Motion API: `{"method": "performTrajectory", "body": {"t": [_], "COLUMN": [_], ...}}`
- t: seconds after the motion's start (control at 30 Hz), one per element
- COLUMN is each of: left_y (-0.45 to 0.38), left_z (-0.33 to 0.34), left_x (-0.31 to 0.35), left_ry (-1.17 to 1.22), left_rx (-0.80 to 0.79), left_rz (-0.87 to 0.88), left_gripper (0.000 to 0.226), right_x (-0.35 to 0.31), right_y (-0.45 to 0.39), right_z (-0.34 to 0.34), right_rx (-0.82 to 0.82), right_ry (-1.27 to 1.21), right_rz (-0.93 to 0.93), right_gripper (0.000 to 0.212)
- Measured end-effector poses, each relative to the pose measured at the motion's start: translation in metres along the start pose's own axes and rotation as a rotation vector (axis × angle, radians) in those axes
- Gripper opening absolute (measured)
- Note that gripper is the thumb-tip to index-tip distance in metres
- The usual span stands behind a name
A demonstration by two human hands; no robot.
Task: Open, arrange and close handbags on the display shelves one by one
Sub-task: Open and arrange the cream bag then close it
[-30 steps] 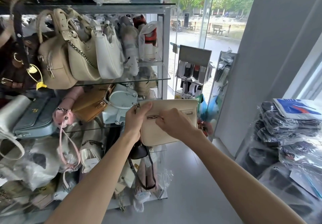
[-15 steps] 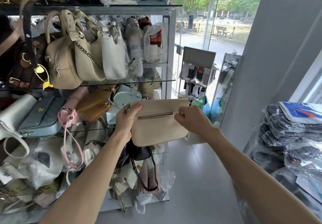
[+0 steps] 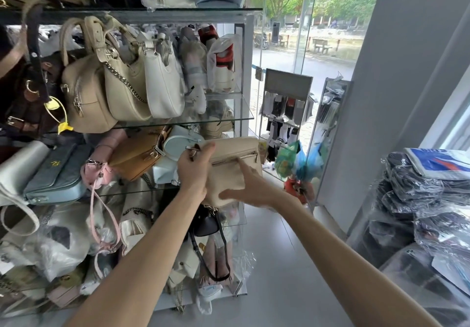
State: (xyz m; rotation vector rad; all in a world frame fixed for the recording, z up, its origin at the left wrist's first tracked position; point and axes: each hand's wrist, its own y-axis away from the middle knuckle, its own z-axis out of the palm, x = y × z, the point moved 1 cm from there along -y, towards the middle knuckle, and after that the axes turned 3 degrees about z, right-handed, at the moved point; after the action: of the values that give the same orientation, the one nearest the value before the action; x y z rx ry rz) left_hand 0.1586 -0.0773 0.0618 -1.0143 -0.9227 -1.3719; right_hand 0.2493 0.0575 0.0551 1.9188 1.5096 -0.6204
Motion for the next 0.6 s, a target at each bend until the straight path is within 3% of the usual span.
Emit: {"method": "performTrajectory", "body": {"t": [0.07, 0.13, 0.17, 0.27, 0.4, 0.53, 0.57, 0.6], "left_y": [0.005, 0.009, 0.012, 0.020, 0.029, 0.029, 0.027, 0.024], "left_z": [0.011, 0.020, 0.023, 0.035, 0.045, 0.048, 0.048, 0.046], "left_x": [0.002, 0.004, 0.005, 0.008, 0.012, 0.016, 0.017, 0.019], "left_ry": [-0.059, -0.057, -0.050, -0.115, -0.215, -0.344, -0.367, -0.412], "left_rx": [0.002, 0.012, 0.023, 0.034, -0.003, -0.144, -0.228, -0.346], "left_rz": [0.014, 0.027, 0.031, 0.111, 0.221, 0.229, 0.261, 0.307], "left_gripper": [0.031, 0.025, 0.026, 0.029, 0.033, 0.040, 0.039, 0.038], "right_x": [-0.013, -0.022, -0.024, -0.028, -0.032, -0.022, -0.017, -0.010], "right_y": [-0.006, -0.011, -0.013, -0.011, -0.004, -0.004, -0.006, -0.008], "right_z": [0.015, 0.024, 0.026, 0.032, 0.031, 0.019, 0.014, 0.009], "right_rx": [-0.032, 0.087, 0.196, 0.494, 0.650, 0.711, 0.698, 0.690], "right_ry": [-0.005, 0.036, 0.049, 0.115, 0.205, -0.073, -0.205, -0.338], "right_rz": [-0.019, -0.057, -0.097, -0.125, -0.165, -0.153, -0.123, -0.083], "right_gripper": [0.146, 0.153, 0.145, 0.093, 0.051, 0.009, 0.003, 0.011]}}
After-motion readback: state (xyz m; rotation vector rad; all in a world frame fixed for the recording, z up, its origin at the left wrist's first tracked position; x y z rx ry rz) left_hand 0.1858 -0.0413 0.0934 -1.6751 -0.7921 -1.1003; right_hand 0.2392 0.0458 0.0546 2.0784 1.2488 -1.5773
